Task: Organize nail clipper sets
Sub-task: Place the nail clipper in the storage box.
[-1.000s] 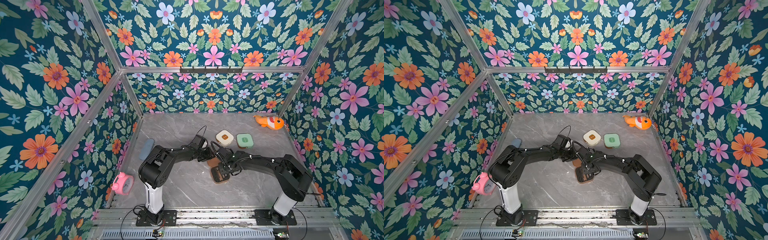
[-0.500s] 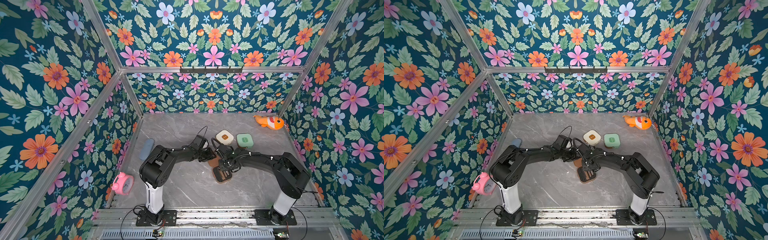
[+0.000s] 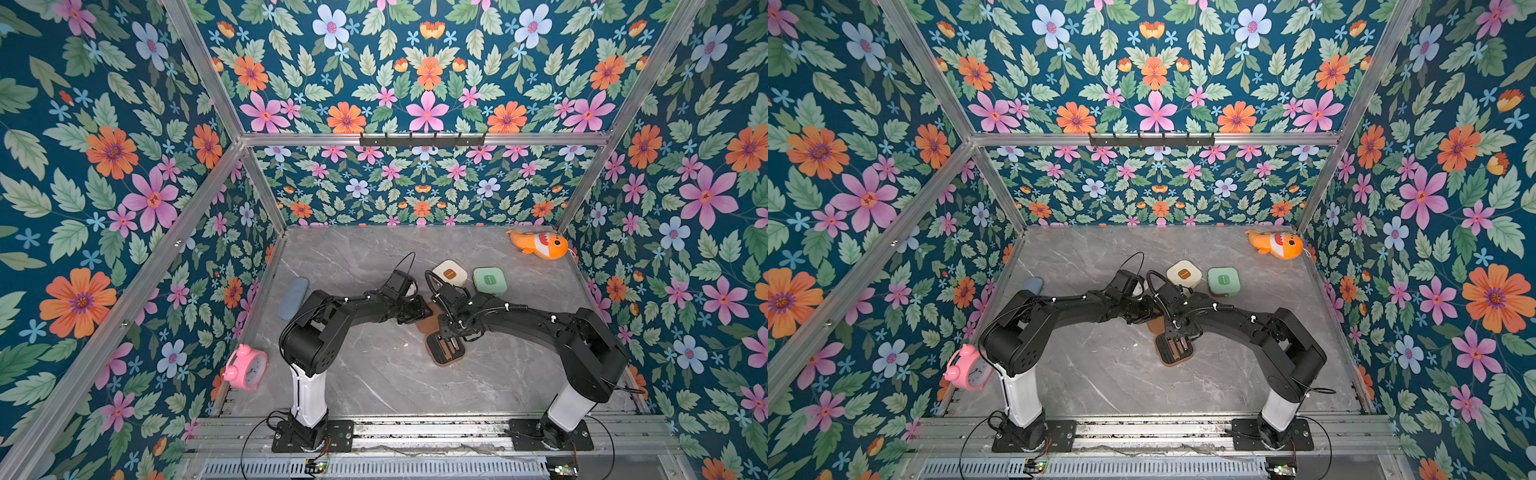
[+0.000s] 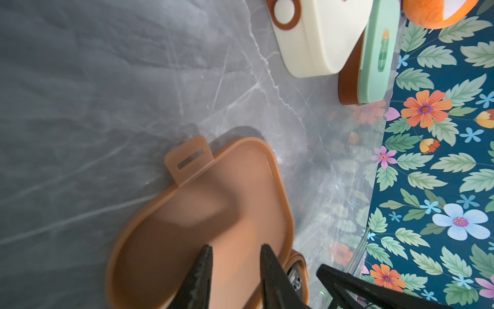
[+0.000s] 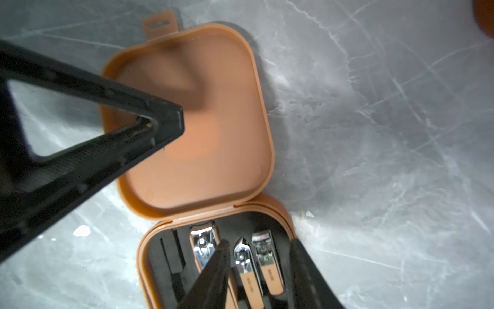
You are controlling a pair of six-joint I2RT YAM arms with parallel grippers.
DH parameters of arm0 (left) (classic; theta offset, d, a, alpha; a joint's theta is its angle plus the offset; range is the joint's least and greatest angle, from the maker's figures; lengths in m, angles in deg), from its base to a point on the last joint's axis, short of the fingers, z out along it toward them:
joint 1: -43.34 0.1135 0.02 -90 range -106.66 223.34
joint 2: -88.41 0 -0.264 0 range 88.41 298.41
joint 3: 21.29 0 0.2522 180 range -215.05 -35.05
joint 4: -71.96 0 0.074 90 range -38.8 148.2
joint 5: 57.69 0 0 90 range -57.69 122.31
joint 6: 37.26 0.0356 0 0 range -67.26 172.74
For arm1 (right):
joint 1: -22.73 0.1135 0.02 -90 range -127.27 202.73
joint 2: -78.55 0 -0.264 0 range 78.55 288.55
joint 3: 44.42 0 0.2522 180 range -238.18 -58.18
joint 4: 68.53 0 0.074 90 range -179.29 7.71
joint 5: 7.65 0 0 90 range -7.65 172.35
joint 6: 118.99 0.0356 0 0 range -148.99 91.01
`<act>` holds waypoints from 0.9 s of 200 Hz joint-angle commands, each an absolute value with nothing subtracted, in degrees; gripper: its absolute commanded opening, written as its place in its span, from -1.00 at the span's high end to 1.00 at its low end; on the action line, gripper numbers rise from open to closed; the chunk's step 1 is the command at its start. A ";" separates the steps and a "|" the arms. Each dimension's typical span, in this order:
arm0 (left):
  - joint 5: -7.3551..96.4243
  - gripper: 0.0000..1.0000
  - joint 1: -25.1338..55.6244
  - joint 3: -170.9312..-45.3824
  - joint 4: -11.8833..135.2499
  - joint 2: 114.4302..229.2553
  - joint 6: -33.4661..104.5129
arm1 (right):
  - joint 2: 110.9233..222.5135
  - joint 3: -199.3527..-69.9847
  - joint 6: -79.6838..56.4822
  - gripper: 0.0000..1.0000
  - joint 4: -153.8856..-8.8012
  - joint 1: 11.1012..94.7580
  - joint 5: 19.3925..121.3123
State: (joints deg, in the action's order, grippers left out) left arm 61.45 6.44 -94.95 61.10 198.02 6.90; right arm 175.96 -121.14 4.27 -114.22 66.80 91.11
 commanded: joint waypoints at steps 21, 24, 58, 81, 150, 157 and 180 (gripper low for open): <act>59.56 0.32 6.39 -94.82 54.55 198.63 8.04 | 175.18 -121.41 4.25 0.41 -115.08 66.85 90.75; 59.53 0.32 6.41 -94.82 54.52 198.61 8.03 | 175.27 -121.45 4.24 0.45 -115.05 66.84 90.66; 59.38 0.32 6.35 -94.91 54.18 198.62 8.19 | 177.28 -122.14 4.06 0.56 -114.89 66.85 90.48; 59.30 0.32 6.37 -94.91 54.16 198.63 8.20 | 178.58 -122.56 4.06 0.61 -114.61 66.77 90.37; 59.28 0.35 6.36 -94.91 53.98 198.54 8.33 | 179.96 -122.78 4.06 0.75 -114.18 66.22 90.60; 59.24 0.35 6.41 -94.91 53.98 198.59 8.29 | 180.11 -122.78 3.98 0.76 -114.18 66.21 90.49; 59.23 0.35 6.39 -94.91 53.98 198.63 8.43 | 179.97 -122.44 3.93 0.78 -114.04 66.20 89.96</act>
State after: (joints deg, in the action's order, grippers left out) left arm 61.32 6.44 -95.24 60.33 198.08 7.73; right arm 179.87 -122.54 3.79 -113.80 66.17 90.19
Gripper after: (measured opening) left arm 0.328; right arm 0.112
